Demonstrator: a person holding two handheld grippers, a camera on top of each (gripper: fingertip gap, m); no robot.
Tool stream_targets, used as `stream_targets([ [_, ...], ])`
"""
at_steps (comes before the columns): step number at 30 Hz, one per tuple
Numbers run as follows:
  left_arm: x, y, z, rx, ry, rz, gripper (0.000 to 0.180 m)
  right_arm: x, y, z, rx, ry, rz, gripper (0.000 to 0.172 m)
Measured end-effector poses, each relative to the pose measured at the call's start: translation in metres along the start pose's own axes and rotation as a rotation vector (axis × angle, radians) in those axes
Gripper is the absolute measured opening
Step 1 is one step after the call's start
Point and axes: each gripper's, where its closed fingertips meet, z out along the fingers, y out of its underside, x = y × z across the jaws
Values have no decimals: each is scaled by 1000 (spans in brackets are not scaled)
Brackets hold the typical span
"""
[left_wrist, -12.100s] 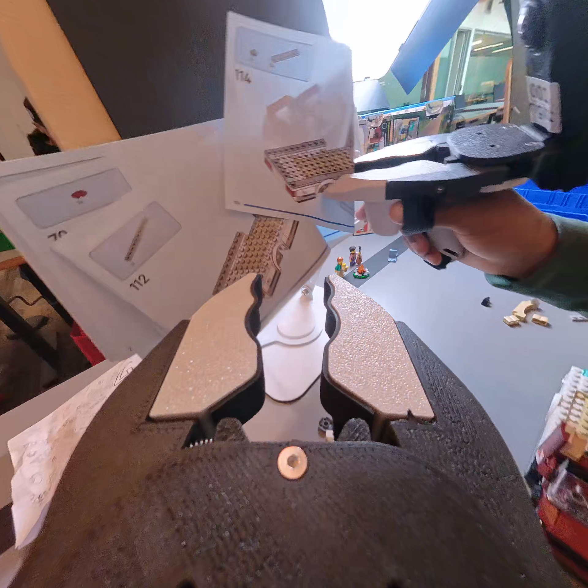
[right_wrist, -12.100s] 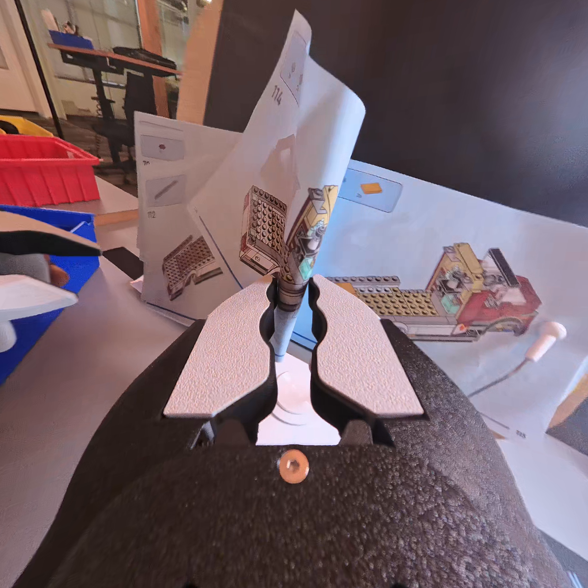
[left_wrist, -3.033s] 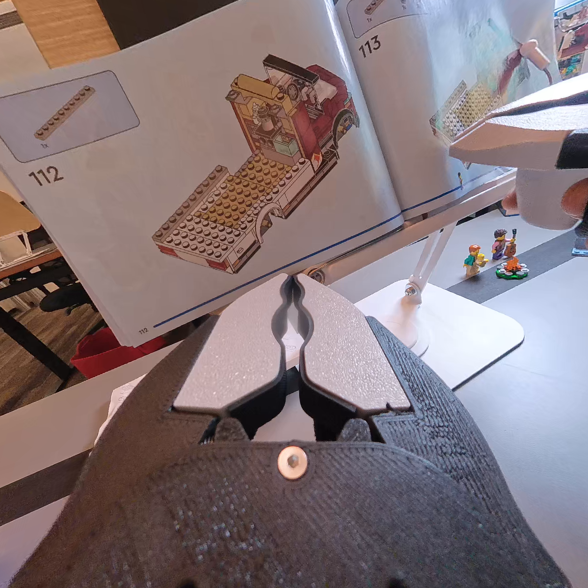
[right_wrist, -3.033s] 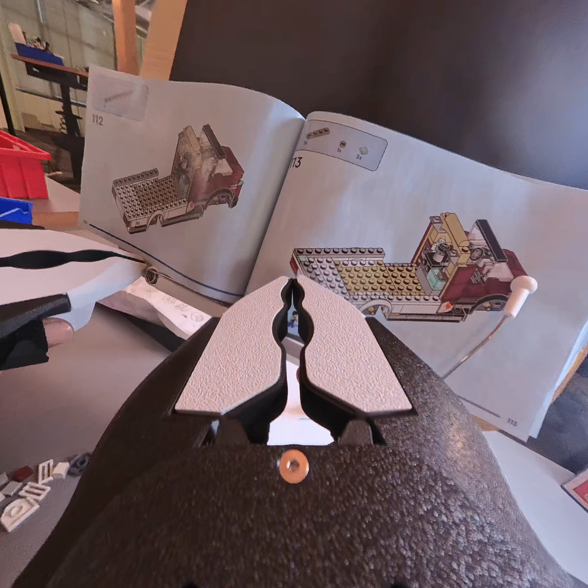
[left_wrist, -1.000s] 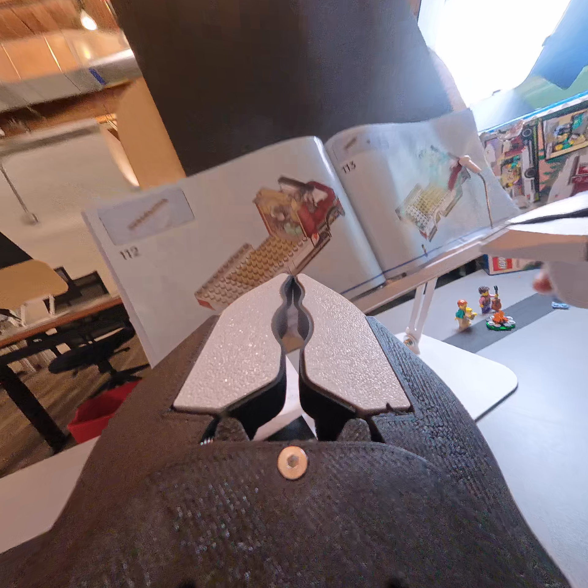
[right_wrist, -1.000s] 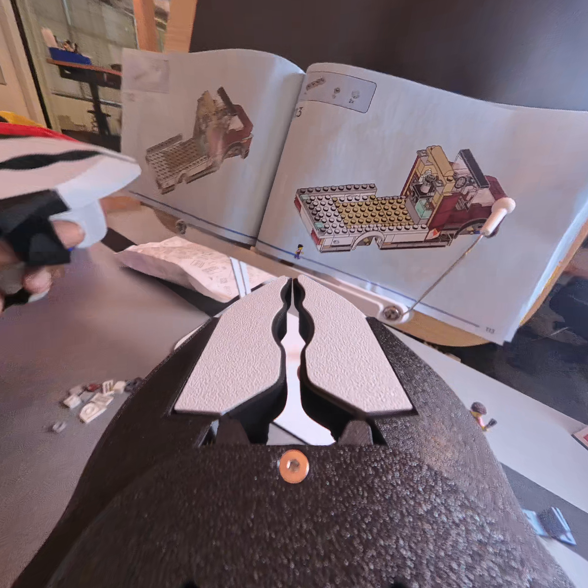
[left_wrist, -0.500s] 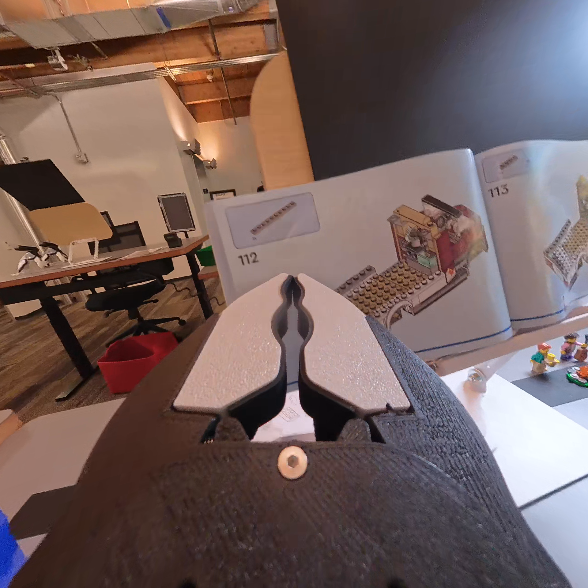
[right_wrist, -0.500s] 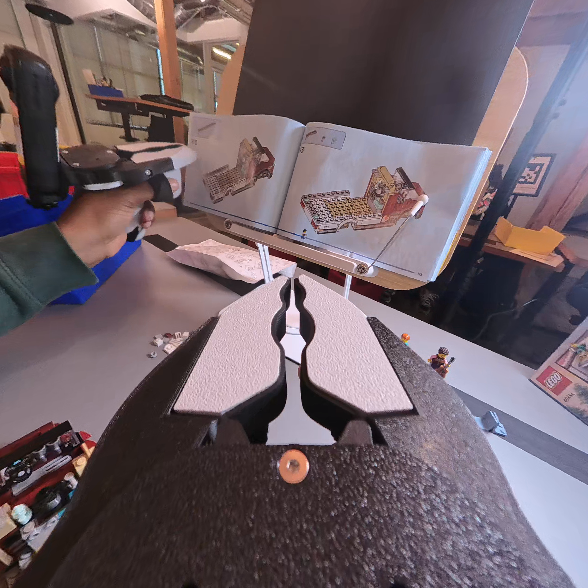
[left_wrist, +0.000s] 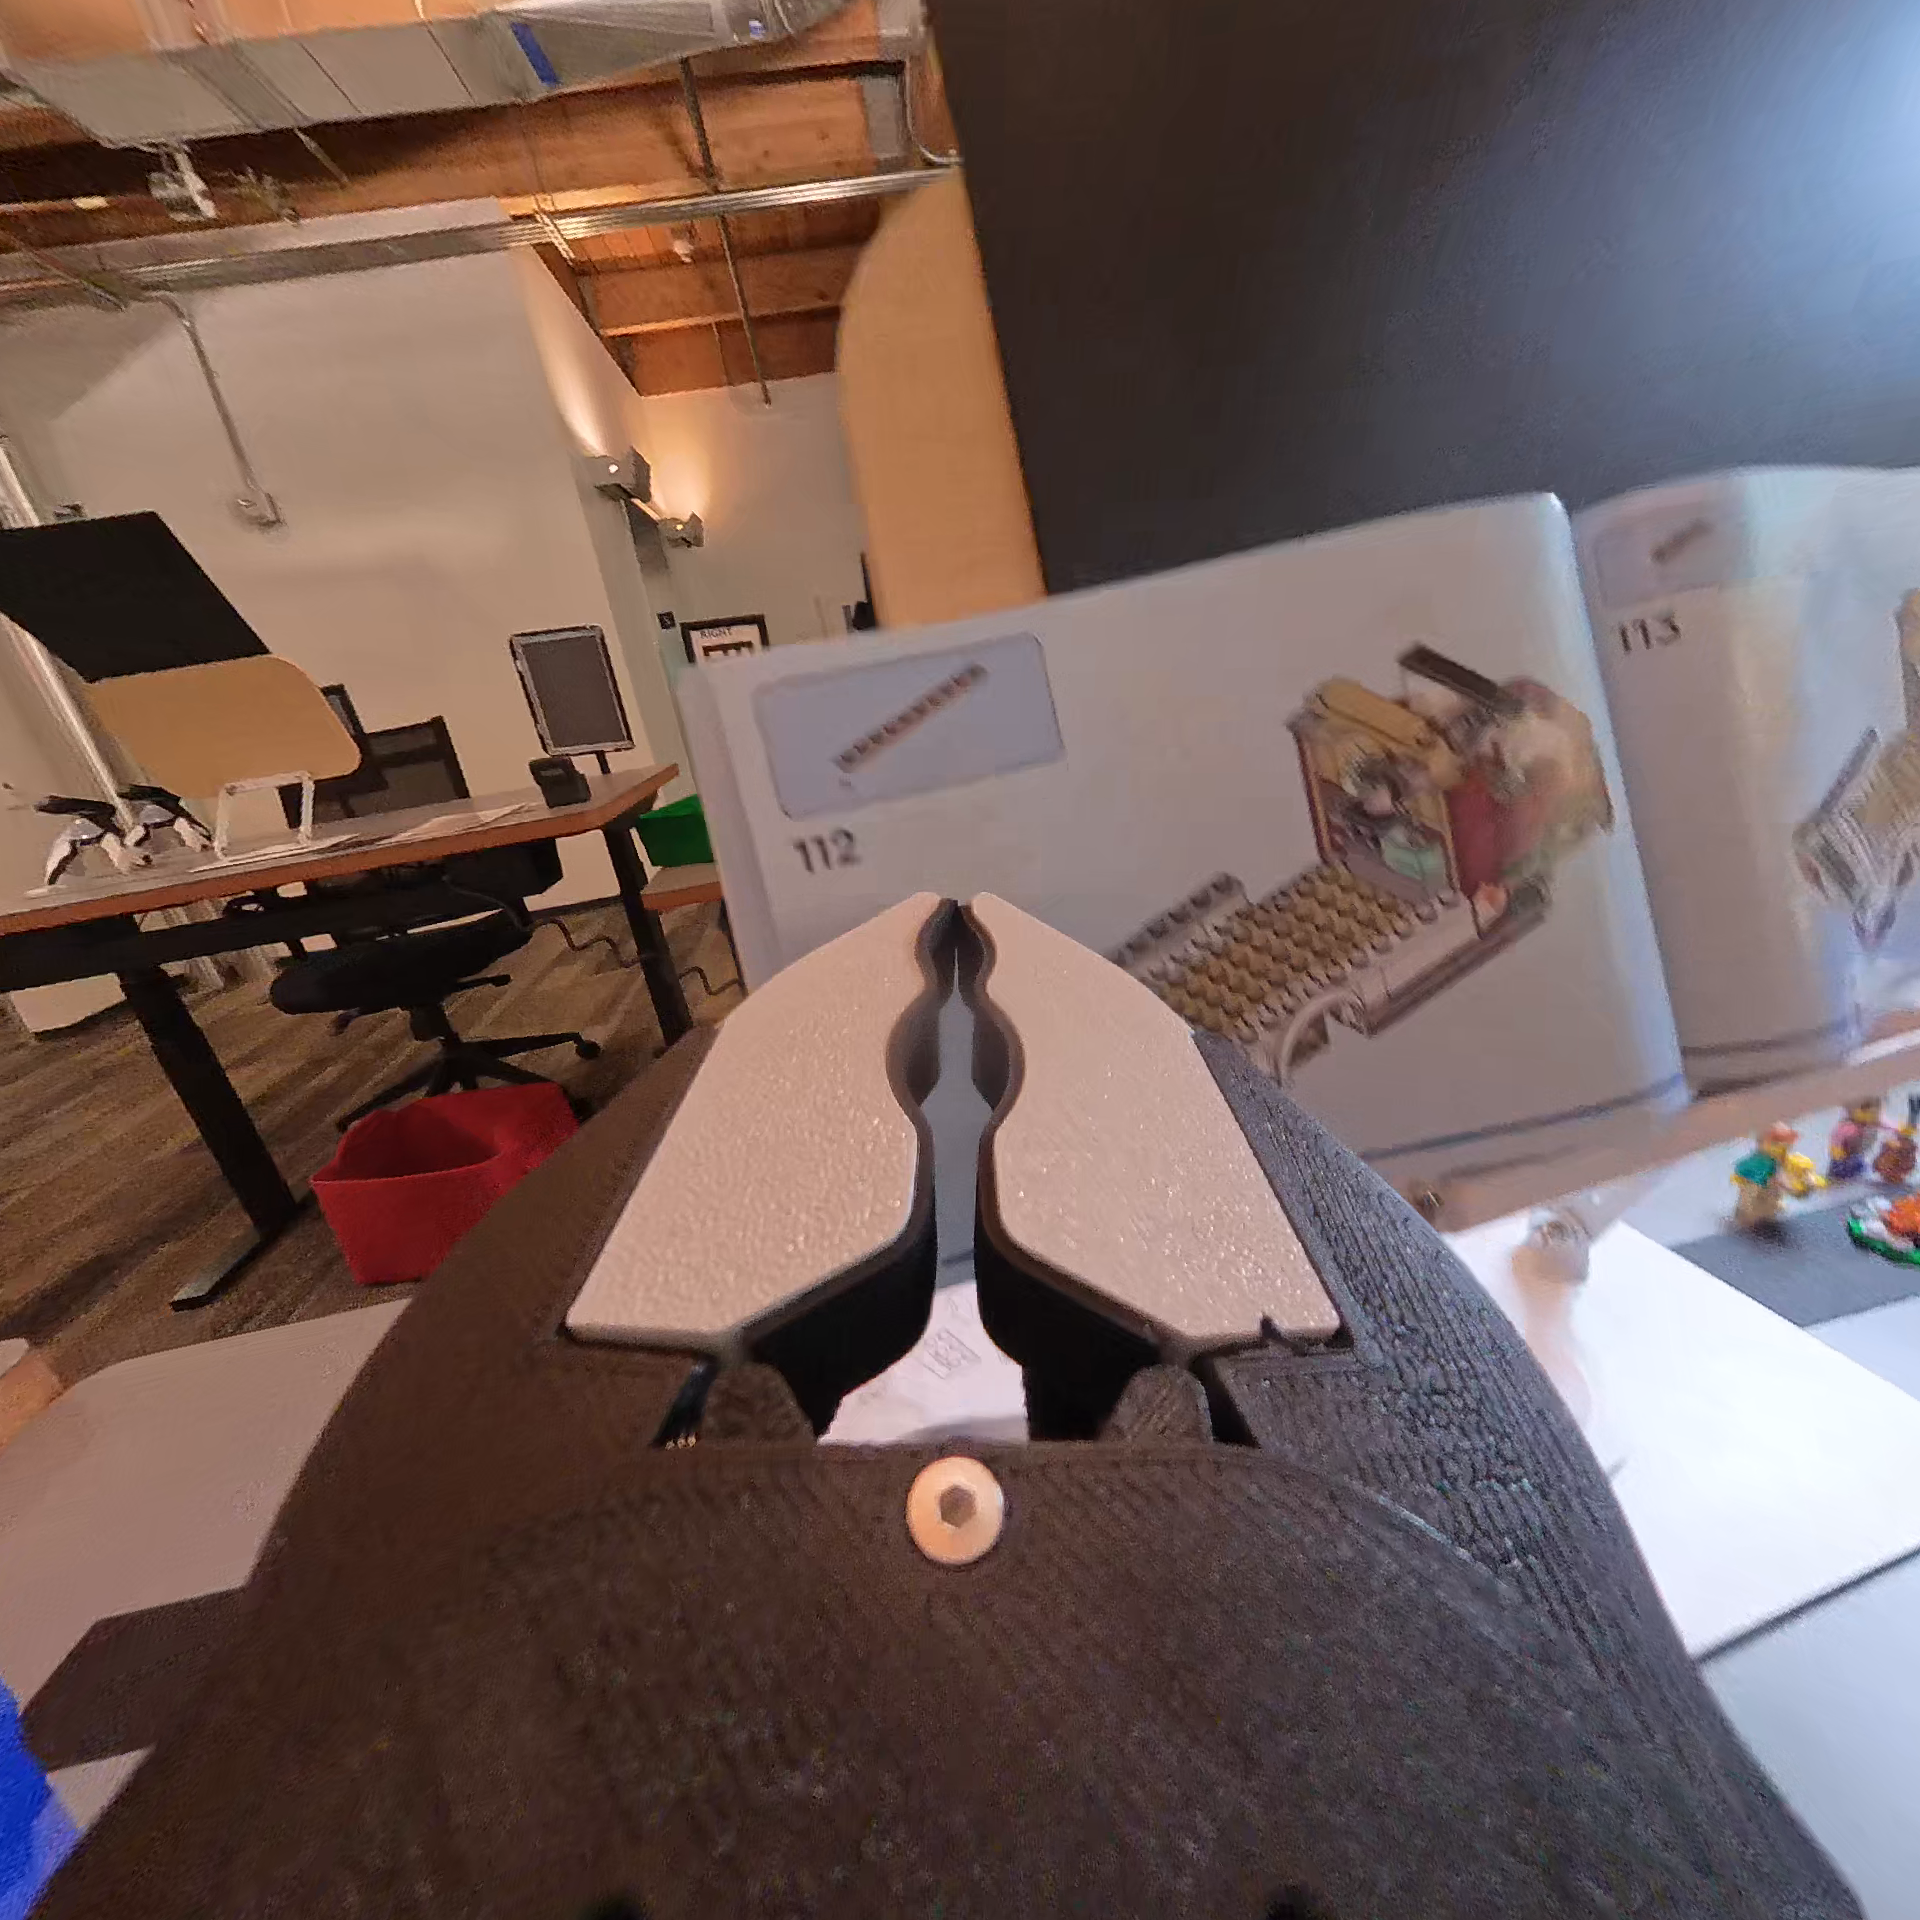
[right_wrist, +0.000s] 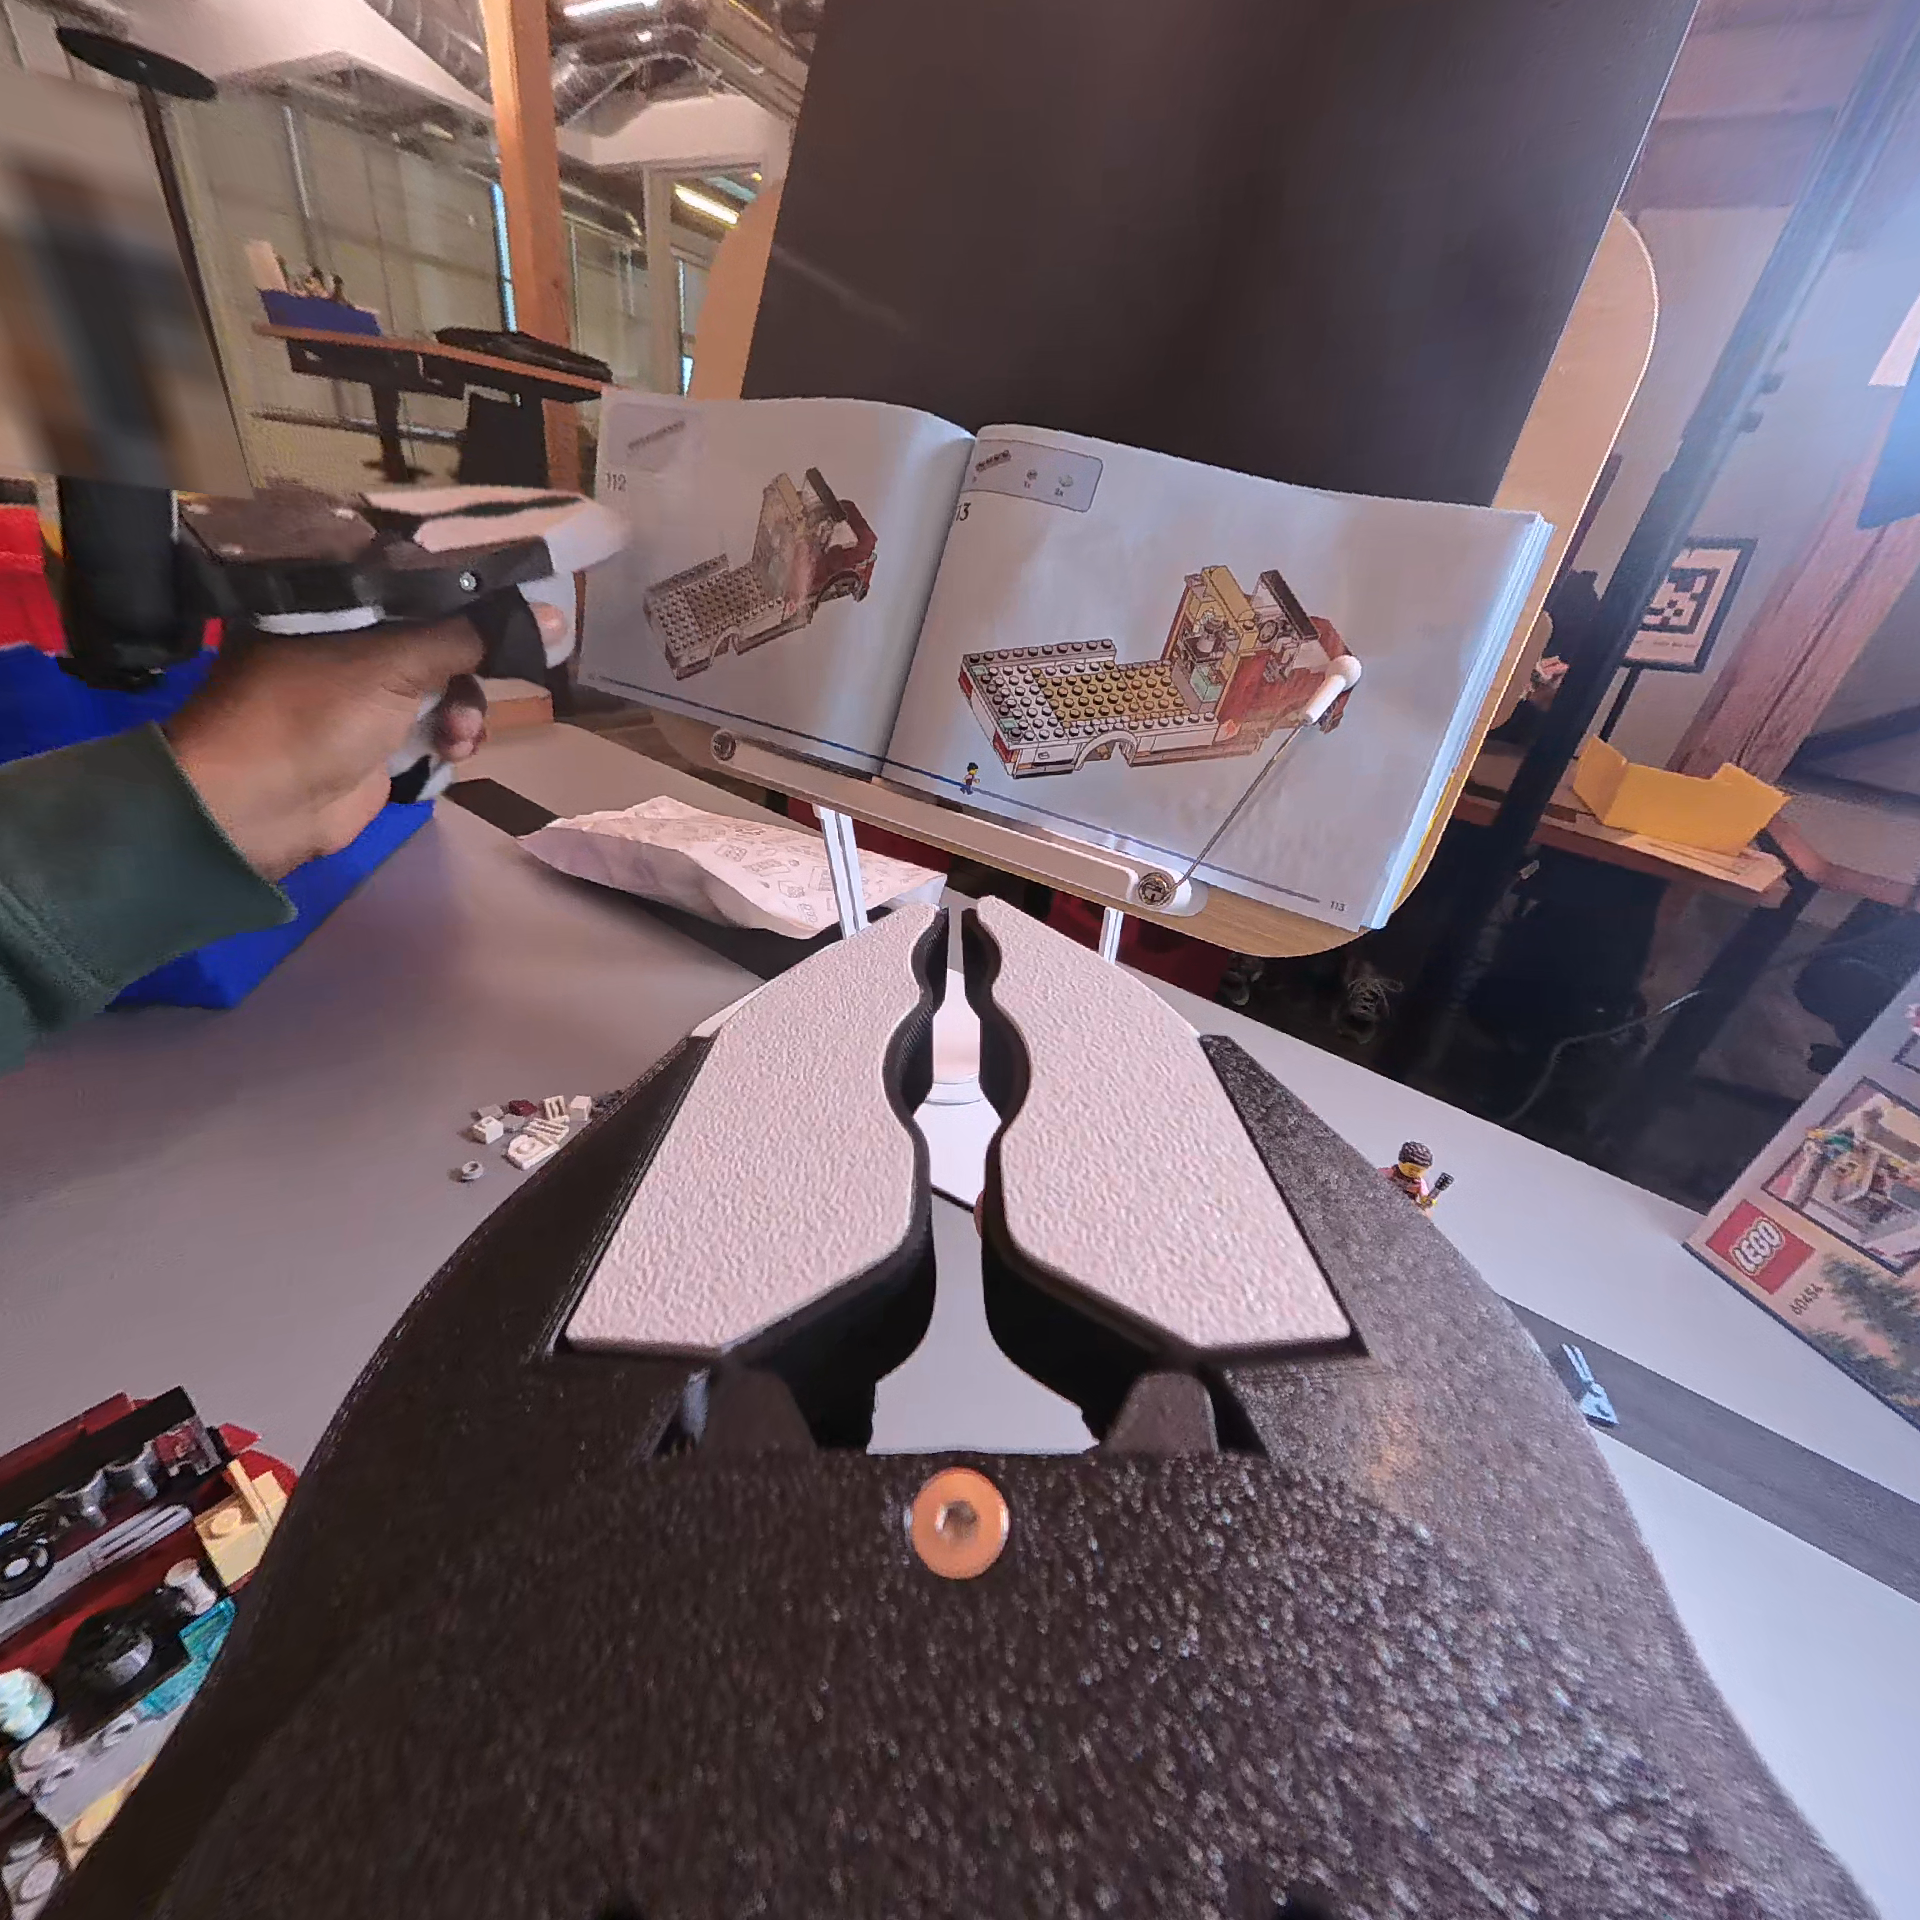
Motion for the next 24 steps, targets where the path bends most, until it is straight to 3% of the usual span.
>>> stream_targets([
  [6,18,18,-5,-48,31,35,0,0,2,0,-2,-6,13,3],
  [24,47,11,7,-45,59,40,0,0,5,-1,12,-7,-9,3],
])
